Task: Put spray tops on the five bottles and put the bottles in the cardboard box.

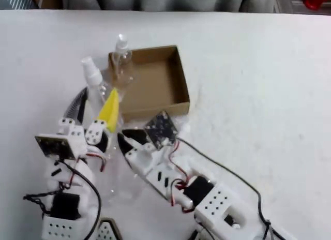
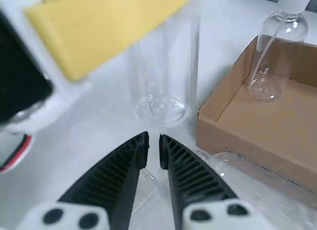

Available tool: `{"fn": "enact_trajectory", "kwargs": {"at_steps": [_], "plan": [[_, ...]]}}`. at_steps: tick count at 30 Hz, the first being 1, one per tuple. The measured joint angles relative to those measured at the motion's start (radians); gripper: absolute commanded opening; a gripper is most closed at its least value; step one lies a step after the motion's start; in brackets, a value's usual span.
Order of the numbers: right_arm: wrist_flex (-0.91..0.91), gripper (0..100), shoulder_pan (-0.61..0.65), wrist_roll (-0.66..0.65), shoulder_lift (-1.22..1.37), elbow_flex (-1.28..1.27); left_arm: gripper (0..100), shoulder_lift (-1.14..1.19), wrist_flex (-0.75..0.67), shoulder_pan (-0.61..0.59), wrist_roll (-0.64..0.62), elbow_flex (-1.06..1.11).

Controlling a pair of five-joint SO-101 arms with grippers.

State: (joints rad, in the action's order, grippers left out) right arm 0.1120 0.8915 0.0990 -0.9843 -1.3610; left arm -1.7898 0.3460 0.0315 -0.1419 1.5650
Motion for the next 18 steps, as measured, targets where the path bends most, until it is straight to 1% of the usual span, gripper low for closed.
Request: {"fn": "enact_trajectory", "kwargs": {"at_steps": [3, 9, 12, 18], "plan": [[-0.121, 1.5, 0.006, 0.000, 0.000, -0.071, 2, 0.132, 0.006, 0.003, 0.000, -0.084], [-0.370, 1.5, 0.077, -0.005, 0.000, -0.199, 2, 0.413, 0.006, -0.002, 0.000, -0.235], [-0.422, 1.5, 0.080, -0.005, 0.000, -0.213, 2, 0.496, 0.006, -0.002, 0.000, -0.273], [-0.437, 1.5, 0.089, -0.005, 0.000, -0.215, 2, 0.488, 0.008, 0.009, 0.000, -0.279]]}}
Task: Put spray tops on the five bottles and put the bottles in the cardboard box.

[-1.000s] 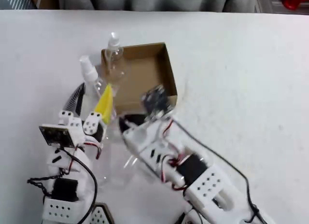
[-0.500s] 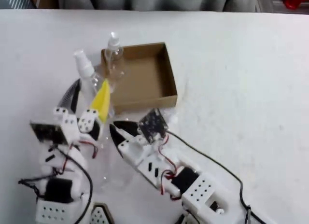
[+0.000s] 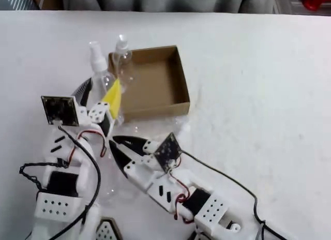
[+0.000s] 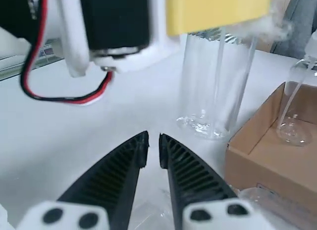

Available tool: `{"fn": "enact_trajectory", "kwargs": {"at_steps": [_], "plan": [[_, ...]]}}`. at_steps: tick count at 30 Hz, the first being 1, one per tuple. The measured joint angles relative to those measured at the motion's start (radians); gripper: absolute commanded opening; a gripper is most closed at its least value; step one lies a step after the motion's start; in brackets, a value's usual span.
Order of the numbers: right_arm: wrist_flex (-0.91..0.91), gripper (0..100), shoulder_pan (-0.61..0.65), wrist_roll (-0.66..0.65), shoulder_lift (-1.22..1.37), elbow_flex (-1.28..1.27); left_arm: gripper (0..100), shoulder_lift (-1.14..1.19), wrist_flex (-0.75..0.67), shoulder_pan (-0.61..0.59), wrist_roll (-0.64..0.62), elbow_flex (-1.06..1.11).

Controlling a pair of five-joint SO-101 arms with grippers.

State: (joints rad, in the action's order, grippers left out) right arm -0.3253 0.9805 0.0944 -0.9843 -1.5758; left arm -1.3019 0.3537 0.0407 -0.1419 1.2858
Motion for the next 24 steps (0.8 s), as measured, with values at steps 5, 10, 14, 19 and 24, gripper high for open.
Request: {"fn": "enact_trajectory", "kwargs": {"at_steps": [5, 10, 14, 19, 24], "plan": [[-0.086, 1.5, -0.003, -0.002, 0.011, 0.000, 2, -0.130, 0.049, 0.002, 0.000, 0.002], [-0.292, 1.5, -0.005, -0.002, 0.166, 0.000, 2, -0.253, 0.066, 0.002, 0.000, 0.032], [-0.480, 1.5, -0.003, -0.002, 0.370, 0.026, 2, -0.264, 0.066, 0.003, 0.000, 0.035], [-0.687, 1.5, -0.003, -0.002, 0.600, 0.064, 2, -0.264, 0.066, 0.003, 0.000, 0.035], [-0.758, 1.5, -0.035, -0.002, 0.666, 0.087, 2, -0.265, 0.066, -0.002, 0.000, 0.074]]}}
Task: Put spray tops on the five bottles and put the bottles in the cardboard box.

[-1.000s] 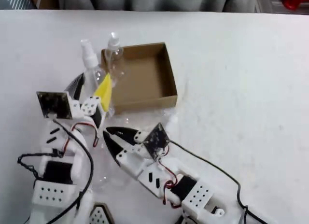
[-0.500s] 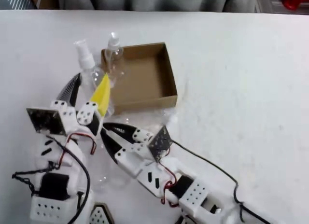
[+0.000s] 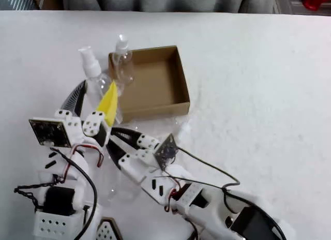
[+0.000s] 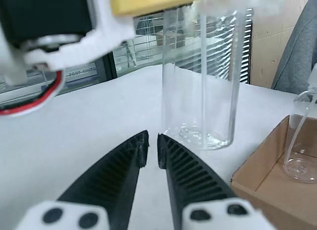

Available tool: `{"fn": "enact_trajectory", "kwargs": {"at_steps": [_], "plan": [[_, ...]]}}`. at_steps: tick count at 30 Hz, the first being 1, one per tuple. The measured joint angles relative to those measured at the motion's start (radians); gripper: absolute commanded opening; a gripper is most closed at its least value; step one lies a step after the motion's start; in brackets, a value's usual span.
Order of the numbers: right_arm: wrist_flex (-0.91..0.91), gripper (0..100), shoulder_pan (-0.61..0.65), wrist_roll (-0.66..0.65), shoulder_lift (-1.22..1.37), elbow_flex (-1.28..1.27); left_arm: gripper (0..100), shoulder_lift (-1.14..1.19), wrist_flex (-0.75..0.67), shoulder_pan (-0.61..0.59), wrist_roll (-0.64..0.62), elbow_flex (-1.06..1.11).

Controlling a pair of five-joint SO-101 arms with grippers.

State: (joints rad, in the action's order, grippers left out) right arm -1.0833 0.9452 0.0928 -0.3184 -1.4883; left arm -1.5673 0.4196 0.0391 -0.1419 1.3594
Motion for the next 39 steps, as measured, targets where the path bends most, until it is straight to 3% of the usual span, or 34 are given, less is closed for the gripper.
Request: {"fn": "enact_trajectory", "kwargs": {"at_steps": [22, 39], "plan": [[0.028, 1.5, -0.077, 0.000, 0.009, 0.034, 2, 0.000, 0.068, 0.000, -0.002, 0.008], [0.071, 1.5, -0.258, -0.005, -0.021, 0.046, 2, 0.000, 0.069, 0.002, 0.000, 0.008]]}}
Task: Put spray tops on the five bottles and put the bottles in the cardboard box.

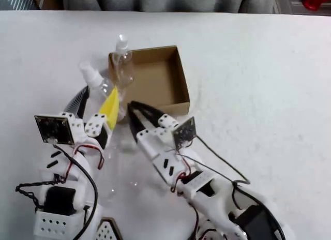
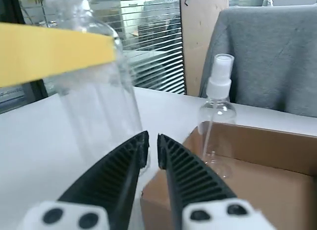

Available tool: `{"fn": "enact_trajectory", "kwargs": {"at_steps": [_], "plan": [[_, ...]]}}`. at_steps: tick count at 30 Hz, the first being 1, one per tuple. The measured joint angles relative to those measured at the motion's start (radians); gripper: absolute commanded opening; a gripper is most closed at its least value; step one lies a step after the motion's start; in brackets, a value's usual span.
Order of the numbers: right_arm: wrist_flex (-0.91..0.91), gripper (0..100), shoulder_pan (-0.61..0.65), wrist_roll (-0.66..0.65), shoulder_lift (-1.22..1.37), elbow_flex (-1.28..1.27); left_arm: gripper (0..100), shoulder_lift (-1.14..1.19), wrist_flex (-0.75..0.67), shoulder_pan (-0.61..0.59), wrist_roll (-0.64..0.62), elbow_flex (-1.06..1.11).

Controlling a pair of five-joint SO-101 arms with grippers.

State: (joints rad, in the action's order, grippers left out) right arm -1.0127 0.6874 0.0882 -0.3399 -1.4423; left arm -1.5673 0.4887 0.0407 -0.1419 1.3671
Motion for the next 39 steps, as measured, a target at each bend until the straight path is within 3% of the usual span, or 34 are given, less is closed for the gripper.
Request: {"fn": "enact_trajectory", "kwargs": {"at_steps": [6, 13, 21, 34, 39], "plan": [[0.272, 1.5, -0.189, -0.094, -0.132, 0.011, 2, 0.000, -0.080, 0.000, 0.000, 0.049], [0.626, 1.5, -0.361, -0.066, -0.204, 0.127, 2, 0.000, -0.160, 0.002, 0.000, 0.063], [0.649, 1.5, -0.367, -0.025, -0.206, 0.135, 2, 0.158, -0.198, 0.000, 0.060, -0.018], [0.649, 1.5, -0.367, -0.021, -0.206, 0.135, 2, 0.698, -0.717, -0.002, 0.075, -0.043], [0.649, 1.5, -0.367, -0.021, -0.206, 0.135, 2, 0.908, -0.796, 0.000, 0.075, -0.132]]}}
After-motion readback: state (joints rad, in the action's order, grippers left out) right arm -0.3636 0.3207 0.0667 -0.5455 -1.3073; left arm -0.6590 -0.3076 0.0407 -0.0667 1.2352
